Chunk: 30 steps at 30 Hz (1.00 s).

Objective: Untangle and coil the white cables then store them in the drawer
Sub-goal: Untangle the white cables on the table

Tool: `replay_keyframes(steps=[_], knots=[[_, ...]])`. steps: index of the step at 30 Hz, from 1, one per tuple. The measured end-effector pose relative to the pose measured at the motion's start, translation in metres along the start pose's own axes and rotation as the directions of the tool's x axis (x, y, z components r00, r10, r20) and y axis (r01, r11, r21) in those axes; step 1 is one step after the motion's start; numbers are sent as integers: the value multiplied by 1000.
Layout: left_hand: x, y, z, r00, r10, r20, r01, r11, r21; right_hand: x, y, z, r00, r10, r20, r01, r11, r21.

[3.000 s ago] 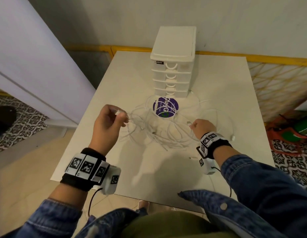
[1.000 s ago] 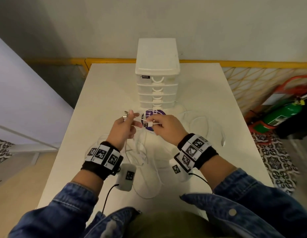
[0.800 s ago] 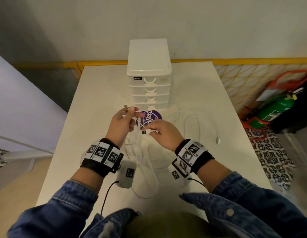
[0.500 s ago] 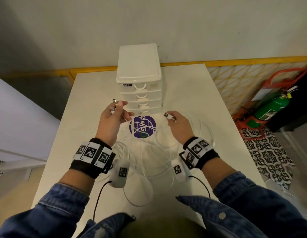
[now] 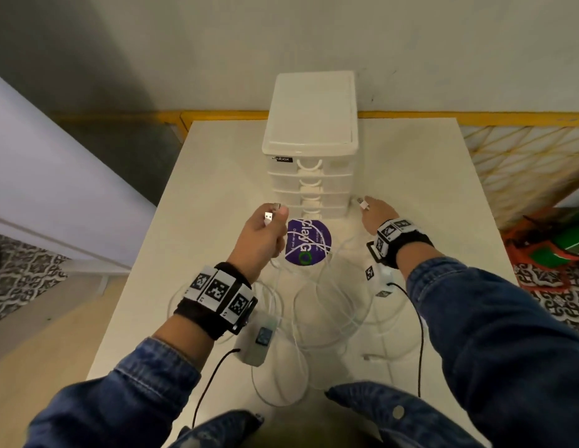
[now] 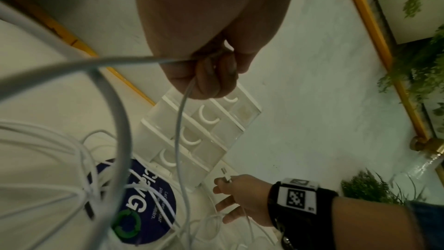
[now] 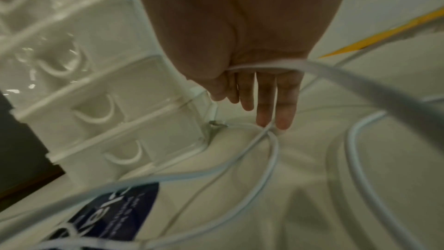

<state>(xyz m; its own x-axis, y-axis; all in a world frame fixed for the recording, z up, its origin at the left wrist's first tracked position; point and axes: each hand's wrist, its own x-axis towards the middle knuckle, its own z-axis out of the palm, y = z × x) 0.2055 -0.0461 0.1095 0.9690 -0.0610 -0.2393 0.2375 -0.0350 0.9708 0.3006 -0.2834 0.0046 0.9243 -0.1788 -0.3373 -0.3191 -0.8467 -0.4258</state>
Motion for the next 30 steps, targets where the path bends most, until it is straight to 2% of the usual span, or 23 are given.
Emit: replay_keyframes(steps=[3, 9, 11, 13, 16, 19, 22, 26, 30], knots=[[1, -5, -3, 999, -41, 17, 41, 999, -27, 7, 4, 10, 1000, 9, -4, -10, 996, -85], [2, -20, -1, 997, -82, 13, 83, 996, -40, 1, 12, 15, 997, 65, -28, -67, 996, -65], [2, -23, 0, 998, -67, 7, 68, 997, -22, -7, 15, 7, 995, 88, -36, -85, 994, 68], [1, -25, 1, 1000, -24, 2, 24, 999, 29, -21, 19, -5, 991, 84, -101, -62, 978, 201], [0, -20, 6, 1000, 18, 9, -19, 1000, 23, -50, 18, -22, 974, 34, -225, 59, 918, 391], [-2, -10, 14, 999, 31, 40, -30, 999, -20, -81, 2, -39, 960, -13, -280, 178, 802, 571], [-8, 2, 22, 996, 75, 52, -75, 997, -8, -117, -25, -58, 961, -118, -249, 258, 705, 660], [-22, 22, 31, 985, 163, 51, -163, 987, -17, -161, -55, -69, 950, -301, -79, 249, 583, 773], [-33, 35, 34, 977, 202, 66, -197, 977, -79, -186, -77, -63, 908, -419, -15, 291, 604, 742]])
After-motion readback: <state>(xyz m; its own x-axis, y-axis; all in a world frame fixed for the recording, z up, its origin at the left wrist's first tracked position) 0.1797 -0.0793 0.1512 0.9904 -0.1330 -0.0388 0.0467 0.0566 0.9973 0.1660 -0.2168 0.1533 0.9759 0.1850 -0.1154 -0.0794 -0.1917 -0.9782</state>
